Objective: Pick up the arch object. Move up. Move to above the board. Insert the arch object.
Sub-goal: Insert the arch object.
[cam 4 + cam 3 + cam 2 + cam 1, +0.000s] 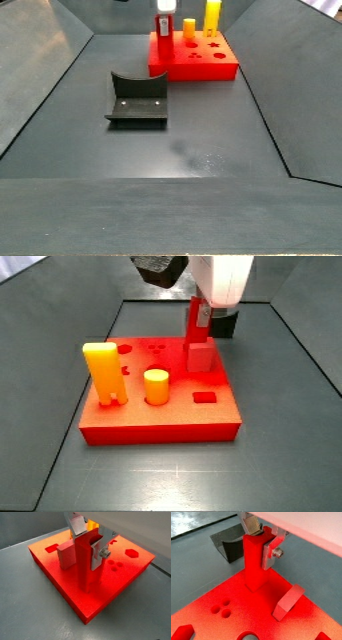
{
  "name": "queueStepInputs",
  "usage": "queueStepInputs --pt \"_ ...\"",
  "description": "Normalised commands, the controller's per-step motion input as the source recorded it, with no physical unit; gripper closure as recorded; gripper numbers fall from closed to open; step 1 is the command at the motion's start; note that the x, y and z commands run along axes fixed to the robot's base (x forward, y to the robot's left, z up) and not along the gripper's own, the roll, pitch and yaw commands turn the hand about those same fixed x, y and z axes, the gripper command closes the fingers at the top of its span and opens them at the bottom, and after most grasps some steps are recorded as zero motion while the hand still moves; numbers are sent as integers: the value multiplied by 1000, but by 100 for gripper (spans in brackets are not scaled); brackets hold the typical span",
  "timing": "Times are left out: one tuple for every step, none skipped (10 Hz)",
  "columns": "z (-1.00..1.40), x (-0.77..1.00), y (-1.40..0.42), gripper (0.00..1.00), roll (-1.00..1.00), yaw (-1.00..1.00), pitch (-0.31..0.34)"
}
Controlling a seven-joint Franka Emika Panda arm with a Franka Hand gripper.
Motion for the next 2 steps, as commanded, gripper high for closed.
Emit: queueStepInputs --pt "-51 -29 3 100 -69 0 -106" --pt "0 0 0 100 0 0 0"
